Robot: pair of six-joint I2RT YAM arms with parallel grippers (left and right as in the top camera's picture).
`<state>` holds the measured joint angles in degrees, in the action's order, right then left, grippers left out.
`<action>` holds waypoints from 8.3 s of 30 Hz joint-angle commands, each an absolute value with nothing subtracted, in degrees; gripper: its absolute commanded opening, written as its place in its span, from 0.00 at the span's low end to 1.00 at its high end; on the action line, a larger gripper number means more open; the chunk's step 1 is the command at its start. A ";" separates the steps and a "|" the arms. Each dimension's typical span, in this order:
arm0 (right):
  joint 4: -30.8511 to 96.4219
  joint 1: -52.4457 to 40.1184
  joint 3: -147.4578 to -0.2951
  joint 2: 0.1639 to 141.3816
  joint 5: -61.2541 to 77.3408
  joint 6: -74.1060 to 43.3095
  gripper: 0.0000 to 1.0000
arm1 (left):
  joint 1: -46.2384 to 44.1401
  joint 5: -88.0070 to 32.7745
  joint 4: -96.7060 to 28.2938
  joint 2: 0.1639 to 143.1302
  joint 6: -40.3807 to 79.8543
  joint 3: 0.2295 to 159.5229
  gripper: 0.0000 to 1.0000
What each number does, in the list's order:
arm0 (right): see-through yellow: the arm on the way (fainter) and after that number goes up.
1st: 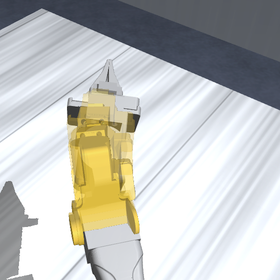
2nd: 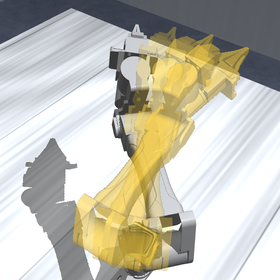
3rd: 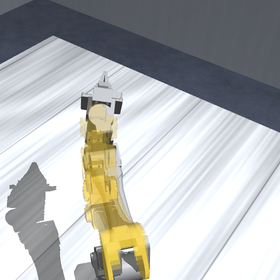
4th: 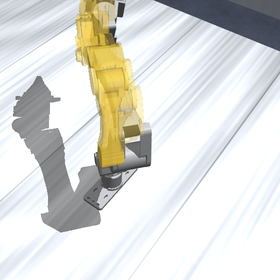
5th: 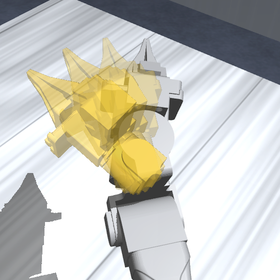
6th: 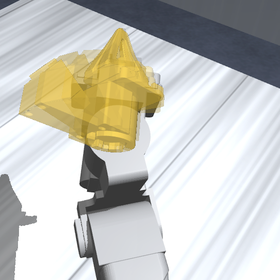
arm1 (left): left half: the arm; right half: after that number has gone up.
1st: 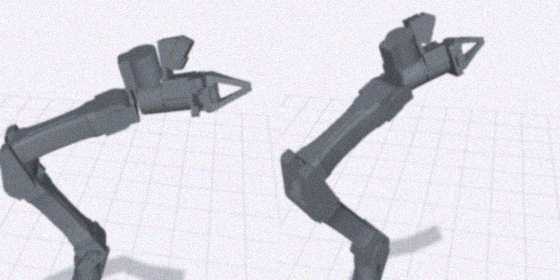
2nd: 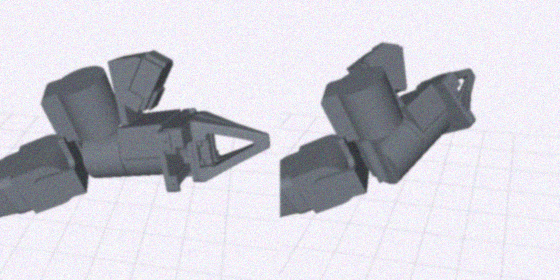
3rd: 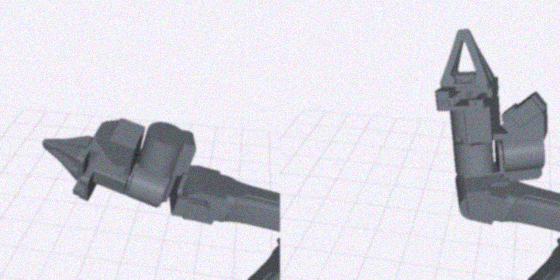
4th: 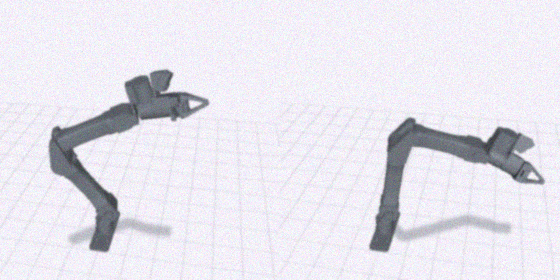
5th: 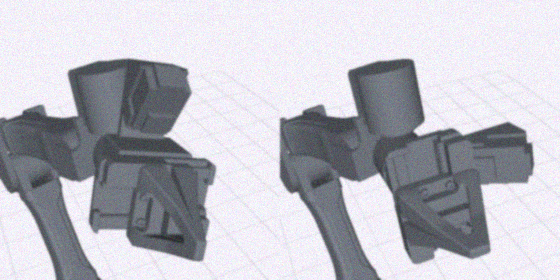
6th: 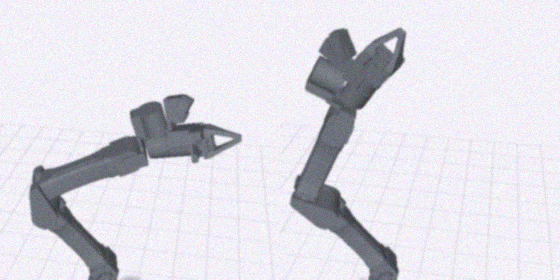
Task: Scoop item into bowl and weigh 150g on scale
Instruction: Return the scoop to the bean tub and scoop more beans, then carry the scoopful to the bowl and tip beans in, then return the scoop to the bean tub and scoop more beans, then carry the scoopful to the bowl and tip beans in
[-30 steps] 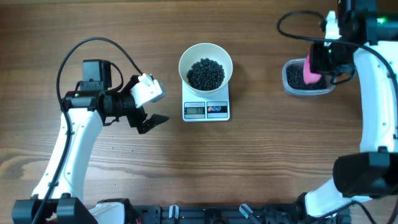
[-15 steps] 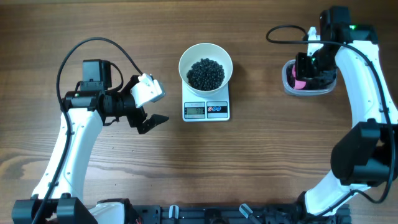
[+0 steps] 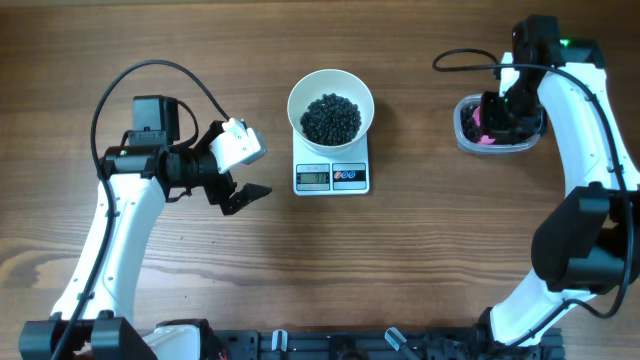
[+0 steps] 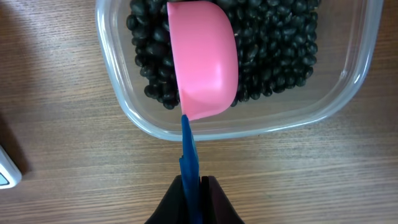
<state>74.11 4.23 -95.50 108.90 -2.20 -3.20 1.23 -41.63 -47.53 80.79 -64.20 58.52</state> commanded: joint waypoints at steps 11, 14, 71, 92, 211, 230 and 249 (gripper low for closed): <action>79.11 5.80 -108.86 111.00 -6.46 -5.98 0.04 | 1.39 -41.89 -47.57 81.03 -63.86 58.85 1.00; 79.15 6.85 -108.64 111.02 -8.64 -6.00 0.04 | 1.39 -41.89 -47.57 81.03 -63.86 58.85 1.00; 80.95 28.86 -96.84 111.24 43.51 19.05 0.04 | 1.39 -41.89 -47.57 81.03 -63.86 58.85 1.00; 74.15 7.11 -99.33 111.22 61.78 9.85 0.04 | 1.39 -41.89 -47.57 81.01 -63.86 58.85 1.00; 90.52 19.20 -113.89 123.59 27.14 22.98 0.04 | 1.39 -41.89 -47.57 81.03 -63.86 58.85 1.00; 92.20 30.37 -113.89 123.52 42.04 28.14 0.04 | 1.39 -41.89 -47.57 81.03 -63.86 58.85 1.00; 92.18 14.26 -113.99 117.38 60.10 26.28 0.04 | 1.39 -41.89 -47.57 81.03 -63.86 58.85 1.00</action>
